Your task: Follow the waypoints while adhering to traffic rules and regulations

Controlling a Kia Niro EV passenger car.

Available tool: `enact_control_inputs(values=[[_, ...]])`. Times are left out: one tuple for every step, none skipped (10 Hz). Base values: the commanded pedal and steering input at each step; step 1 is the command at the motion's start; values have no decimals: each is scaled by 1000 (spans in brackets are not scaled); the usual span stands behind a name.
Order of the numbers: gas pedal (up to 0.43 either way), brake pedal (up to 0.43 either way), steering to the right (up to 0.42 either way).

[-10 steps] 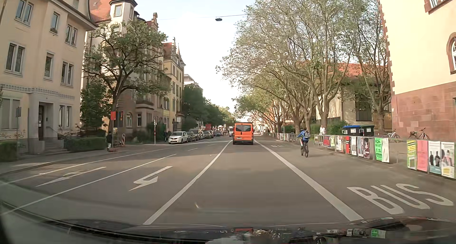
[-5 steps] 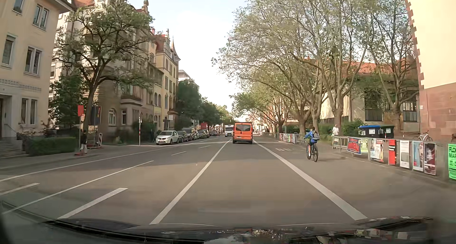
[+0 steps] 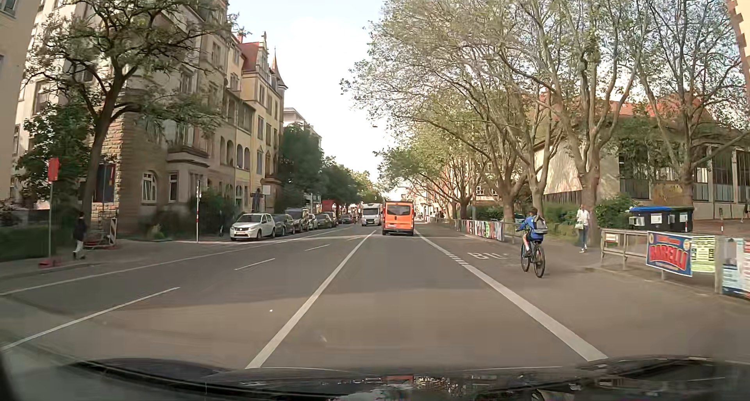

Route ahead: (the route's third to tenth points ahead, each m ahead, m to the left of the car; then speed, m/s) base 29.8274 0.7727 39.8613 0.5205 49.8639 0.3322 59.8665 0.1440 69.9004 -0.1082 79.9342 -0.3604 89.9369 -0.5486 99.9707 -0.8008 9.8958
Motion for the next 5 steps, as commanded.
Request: enact_control_inputs(values=[[118, 0, 3], [118, 0, 3], [118, 0, 3], [118, 0, 3], [118, 0, 3]])
